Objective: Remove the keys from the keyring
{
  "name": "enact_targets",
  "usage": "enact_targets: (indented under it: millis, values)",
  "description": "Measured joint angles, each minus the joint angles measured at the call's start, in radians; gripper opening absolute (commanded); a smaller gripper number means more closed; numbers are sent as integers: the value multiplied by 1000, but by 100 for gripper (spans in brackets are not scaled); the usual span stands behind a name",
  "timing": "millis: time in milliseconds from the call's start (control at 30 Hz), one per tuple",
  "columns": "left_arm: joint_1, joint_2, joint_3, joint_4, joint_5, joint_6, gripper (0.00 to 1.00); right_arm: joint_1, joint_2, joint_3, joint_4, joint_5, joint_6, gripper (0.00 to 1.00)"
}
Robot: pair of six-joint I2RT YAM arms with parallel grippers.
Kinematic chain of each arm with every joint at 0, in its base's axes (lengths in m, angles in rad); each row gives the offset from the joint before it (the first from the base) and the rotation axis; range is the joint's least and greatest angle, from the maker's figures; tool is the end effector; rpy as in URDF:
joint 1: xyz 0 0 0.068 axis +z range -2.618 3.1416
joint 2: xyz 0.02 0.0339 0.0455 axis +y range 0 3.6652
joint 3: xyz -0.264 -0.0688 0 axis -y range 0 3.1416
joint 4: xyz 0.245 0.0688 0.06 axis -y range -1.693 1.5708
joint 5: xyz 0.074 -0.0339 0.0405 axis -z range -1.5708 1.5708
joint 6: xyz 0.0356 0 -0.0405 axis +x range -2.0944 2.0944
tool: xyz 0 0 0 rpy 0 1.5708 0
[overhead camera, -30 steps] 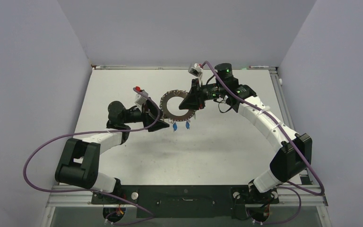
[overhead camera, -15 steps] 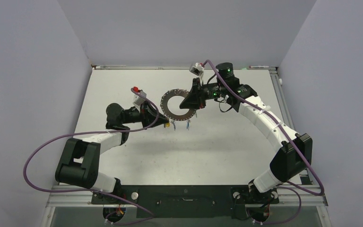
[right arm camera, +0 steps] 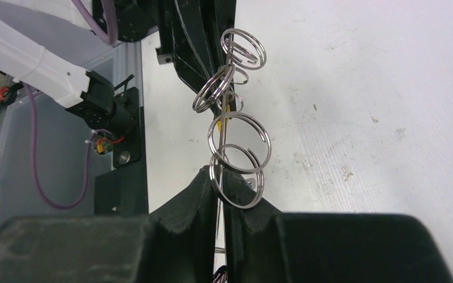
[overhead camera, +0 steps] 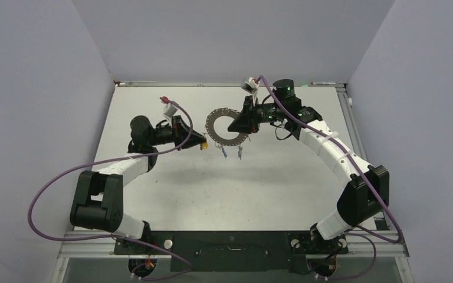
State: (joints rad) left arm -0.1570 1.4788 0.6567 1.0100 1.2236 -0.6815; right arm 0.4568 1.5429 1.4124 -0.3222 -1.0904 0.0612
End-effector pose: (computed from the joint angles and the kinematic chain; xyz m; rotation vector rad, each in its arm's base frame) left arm 0.2823 -0.0786 0.2538 0.7295 1.5462 -1.4772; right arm 0.2954 0.1804 0.3654 -1.0802 1.7211 1.4182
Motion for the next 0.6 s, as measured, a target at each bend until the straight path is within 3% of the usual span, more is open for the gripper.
enact_targets:
  millis: [200, 367, 600]
  values:
    - [-26, -55, 168, -604, -130, 326, 0, -6, 3, -86, 87, 41, 6, 5]
    - [-59, -82, 272, -973, -277, 560, 0, -6, 6, -142, 182, 51, 24, 5]
    - [-106, -105, 414, -1335, -486, 870, 0, -6, 6, -277, 314, 48, 30, 24]
